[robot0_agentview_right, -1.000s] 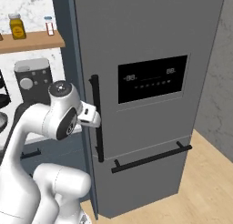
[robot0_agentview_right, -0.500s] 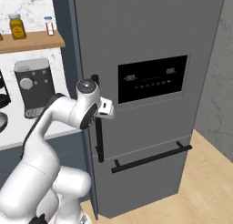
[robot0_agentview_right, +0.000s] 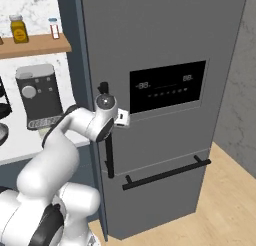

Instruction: Grab a lemon wedge from the fridge and one ice cube from the ice bowl, and put them in the glass of lemonade.

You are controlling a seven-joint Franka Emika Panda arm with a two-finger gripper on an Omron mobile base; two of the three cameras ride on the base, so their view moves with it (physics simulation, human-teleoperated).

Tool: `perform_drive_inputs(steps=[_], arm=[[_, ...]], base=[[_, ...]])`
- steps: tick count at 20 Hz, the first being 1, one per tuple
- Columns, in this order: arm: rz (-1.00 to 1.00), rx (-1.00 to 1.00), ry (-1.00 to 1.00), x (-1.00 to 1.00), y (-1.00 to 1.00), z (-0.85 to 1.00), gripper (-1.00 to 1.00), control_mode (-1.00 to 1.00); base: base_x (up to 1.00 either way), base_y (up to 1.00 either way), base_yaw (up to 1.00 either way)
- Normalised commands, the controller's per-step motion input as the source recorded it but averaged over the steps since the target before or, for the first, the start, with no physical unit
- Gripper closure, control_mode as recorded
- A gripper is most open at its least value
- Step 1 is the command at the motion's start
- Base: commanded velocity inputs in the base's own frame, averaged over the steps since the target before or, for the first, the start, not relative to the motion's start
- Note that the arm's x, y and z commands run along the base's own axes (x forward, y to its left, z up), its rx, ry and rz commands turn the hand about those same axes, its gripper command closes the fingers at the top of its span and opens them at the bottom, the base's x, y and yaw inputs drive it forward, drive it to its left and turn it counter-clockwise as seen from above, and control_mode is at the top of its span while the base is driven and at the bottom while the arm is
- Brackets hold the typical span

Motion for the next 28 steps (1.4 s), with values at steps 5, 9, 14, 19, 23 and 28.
perform_drive_inputs(steps=[5, 9, 14, 19, 23, 28], arm=[[0.05, 0.01, 0.0, 0.37, 0.01, -0.12, -1.0, -1.0], [0.03, 0.0, -0.03, 0.2, 0.08, -0.37, -1.0, -1.0], [0.01, 0.0, -0.07, 0.27, 0.15, -0.33, -1.0, -1.0], [0.0, 0.0, 0.01, 0.31, 0.07, -0.09, -1.0, -1.0], [0.0, 0.0, 0.01, 0.31, 0.1, -0.01, 1.0, -1.0], [0.0, 0.0, 0.0, 0.3, 0.0, 0.0, 1.0, -1.0]], base=[[0.0, 0.0, 0.0], [0.0, 0.0, 0.0], [0.0, 0.0, 0.0], [0.0, 0.0, 0.0], [0.0, 0.0, 0.0], [0.0, 0.0, 0.0]])
